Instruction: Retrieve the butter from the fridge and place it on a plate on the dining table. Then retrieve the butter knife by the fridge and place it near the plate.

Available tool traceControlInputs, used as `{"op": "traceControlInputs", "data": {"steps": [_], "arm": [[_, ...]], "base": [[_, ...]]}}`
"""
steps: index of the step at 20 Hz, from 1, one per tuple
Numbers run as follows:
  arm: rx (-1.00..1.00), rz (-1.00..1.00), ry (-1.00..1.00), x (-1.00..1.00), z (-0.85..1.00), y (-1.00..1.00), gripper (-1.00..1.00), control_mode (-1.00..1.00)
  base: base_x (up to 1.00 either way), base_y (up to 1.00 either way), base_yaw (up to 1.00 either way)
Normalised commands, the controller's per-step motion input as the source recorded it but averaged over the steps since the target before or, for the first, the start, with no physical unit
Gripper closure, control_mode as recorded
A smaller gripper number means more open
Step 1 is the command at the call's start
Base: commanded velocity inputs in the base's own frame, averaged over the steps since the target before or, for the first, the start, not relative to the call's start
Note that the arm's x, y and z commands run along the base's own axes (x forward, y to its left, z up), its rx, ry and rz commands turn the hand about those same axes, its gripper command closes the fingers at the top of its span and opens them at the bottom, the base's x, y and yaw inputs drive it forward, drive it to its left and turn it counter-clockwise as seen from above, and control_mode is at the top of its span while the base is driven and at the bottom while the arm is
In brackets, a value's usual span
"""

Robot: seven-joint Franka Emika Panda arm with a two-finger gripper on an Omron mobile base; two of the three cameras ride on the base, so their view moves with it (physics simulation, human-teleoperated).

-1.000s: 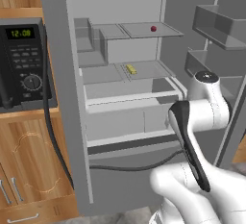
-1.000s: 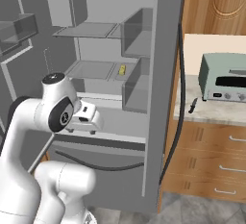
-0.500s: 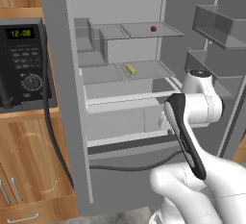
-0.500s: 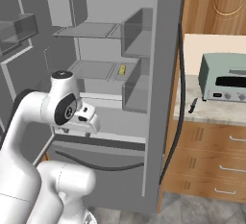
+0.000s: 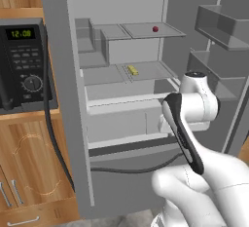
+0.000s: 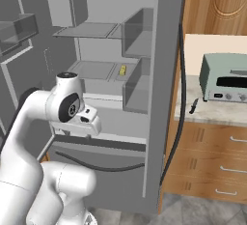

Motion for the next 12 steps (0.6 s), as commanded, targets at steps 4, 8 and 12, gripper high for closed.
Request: {"op": "traceControlInputs", "data": {"steps": [4,8,12], "arm": [[-0.07,0.0,0.0,0.0,-0.42,0.0,-1.0,-1.0],[-0.03,0.0,0.01,0.0,-0.24,0.02,-1.0,-1.0],[0.0,0.0,0.01,0.0,0.0,0.01,-1.0,-1.0]], "base": [[0.0,0.0,0.0],[0.0,0.0,0.0],[0.0,0.0,0.0]]}}
